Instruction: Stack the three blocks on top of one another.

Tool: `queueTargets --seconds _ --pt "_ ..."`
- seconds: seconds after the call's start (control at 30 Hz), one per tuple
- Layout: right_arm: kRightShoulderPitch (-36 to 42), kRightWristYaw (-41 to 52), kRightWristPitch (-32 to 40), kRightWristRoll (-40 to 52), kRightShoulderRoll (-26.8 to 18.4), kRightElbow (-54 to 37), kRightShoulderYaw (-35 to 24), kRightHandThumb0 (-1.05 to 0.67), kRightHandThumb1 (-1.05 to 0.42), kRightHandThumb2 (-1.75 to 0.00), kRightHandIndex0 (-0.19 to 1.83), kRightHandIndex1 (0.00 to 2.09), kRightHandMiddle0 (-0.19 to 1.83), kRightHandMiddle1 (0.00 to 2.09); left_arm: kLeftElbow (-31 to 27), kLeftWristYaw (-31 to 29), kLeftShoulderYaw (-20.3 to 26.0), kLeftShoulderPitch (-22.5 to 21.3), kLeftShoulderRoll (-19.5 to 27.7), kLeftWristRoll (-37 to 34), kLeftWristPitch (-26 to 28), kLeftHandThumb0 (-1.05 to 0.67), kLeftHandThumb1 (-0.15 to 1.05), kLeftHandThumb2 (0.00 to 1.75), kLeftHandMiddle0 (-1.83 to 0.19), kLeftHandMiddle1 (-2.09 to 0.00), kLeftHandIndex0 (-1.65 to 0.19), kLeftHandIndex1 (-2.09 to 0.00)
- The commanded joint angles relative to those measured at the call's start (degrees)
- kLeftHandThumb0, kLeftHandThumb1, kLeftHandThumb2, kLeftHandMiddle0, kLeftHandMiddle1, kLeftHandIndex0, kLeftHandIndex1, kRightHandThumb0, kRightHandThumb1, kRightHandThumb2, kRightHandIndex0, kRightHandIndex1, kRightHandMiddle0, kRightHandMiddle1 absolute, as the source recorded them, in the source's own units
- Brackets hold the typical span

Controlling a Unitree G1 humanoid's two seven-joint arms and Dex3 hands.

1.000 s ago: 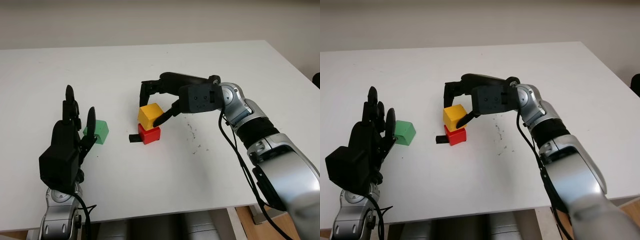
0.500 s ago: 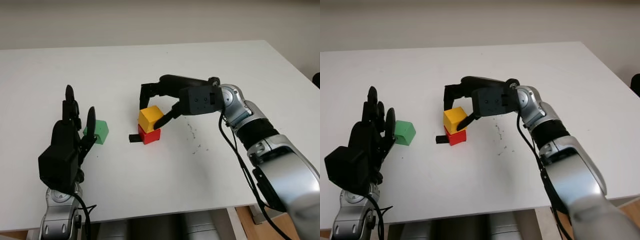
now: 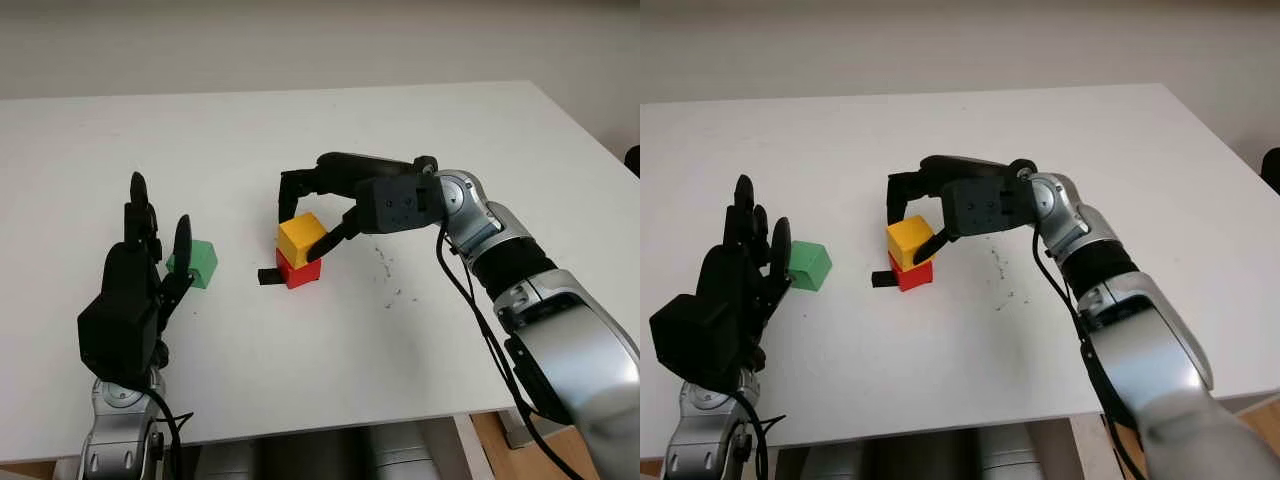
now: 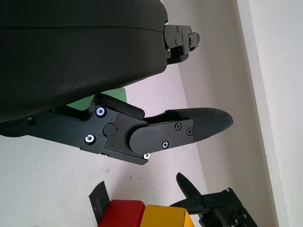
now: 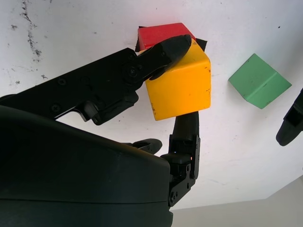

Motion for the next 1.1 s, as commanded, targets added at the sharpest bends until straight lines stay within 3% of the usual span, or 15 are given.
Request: queueTargets --seconds 0.0,0.6,1.07 --pt "0.07 -0.63 -0.18 -0.34 0.22 -0.39 0.15 -0.45 -0.95 -0.06 0.38 0.04 0.33 1.65 -1.15 -0.12 -0.18 0.61 -0.14 -0.02 0.16 -0.7 1.05 0.55 0.07 -0.05 0.09 -0.05" --pt "-0.48 -1.21 0.33 -0.8 0.21 -0.56 0.76 -0.46 -0.96 -0.05 0.37 0.04 0.32 1.65 -0.8 0.17 -0.57 0.66 -0.11 0.88 -0.03 -0.69 1.05 0.55 0.08 -0.05 0.1 -0.05" --pt "-0.27 -0.52 -0.15 -0.09 0.28 -0.27 0.39 -0.47 -0.96 -0.05 0.34 0.03 0.25 1.53 -0.87 0.56 -0.82 0.74 -0.27 1.32 0.17 -0.71 1.05 0.55 0.06 -0.06 0.09 -0.06"
